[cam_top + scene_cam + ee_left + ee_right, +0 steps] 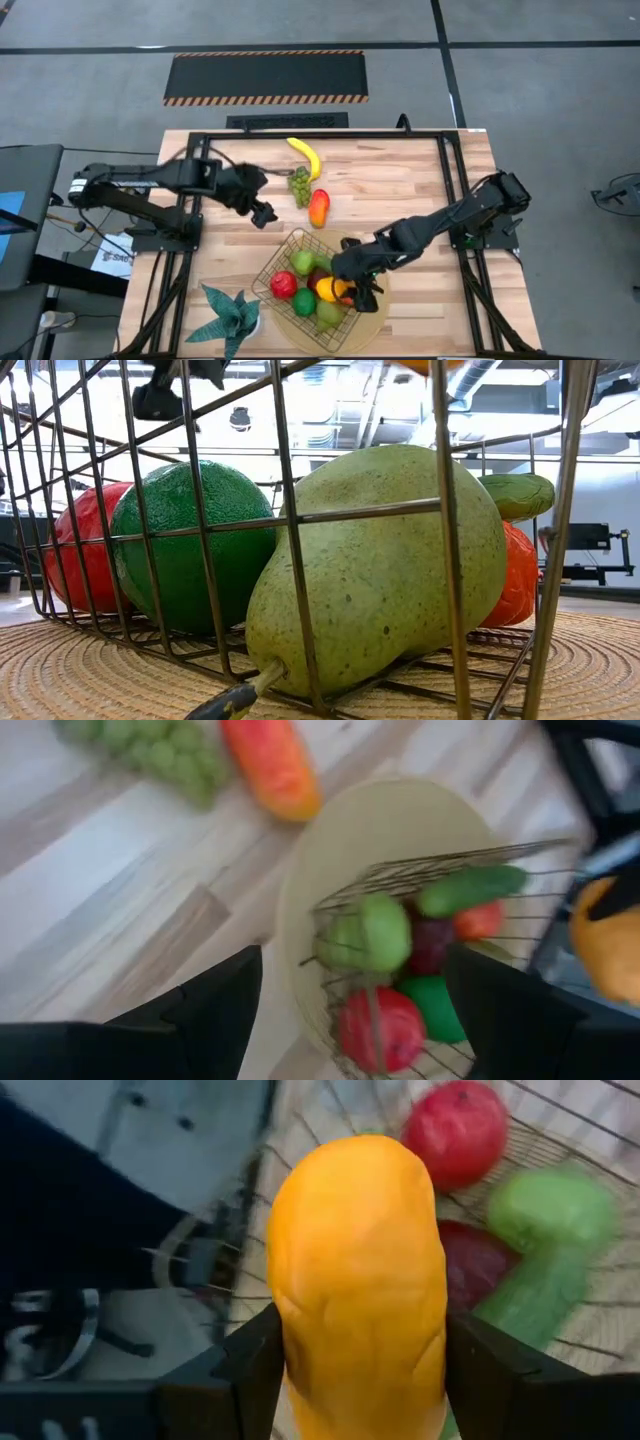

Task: Build produce basket
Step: Put the yellow mango into the wire basket, then put the red mango into the metallic basket, then put the banana into the wire basket

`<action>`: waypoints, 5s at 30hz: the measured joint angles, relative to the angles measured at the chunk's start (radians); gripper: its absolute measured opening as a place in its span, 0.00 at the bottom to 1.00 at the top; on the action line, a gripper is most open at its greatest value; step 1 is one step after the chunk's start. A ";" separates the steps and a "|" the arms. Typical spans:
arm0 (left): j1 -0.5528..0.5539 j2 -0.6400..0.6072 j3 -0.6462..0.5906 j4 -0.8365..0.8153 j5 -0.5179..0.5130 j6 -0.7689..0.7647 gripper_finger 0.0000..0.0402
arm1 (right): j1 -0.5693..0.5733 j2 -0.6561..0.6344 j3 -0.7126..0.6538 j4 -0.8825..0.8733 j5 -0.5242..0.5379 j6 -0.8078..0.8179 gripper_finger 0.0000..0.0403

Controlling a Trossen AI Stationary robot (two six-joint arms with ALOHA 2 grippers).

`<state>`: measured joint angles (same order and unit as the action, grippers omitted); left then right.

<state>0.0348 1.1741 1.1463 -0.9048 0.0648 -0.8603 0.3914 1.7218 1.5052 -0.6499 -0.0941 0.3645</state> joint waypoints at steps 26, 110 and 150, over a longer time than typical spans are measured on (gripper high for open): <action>-0.276 0.155 -0.118 0.121 0.039 -0.309 0.73 | 0.025 -0.022 -0.130 0.121 0.048 0.099 0.83; -0.328 -0.098 -0.117 0.161 -0.196 -0.327 0.73 | -0.160 0.100 0.237 -0.183 0.336 0.448 0.58; -0.325 -0.098 -0.117 0.128 -0.331 -0.342 0.73 | -0.062 0.227 0.249 -0.273 0.255 0.457 0.94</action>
<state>-0.2897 1.0756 1.0294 -0.7765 -0.2662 -1.2026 0.3299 1.9491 1.7546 -0.9234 0.1609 0.8220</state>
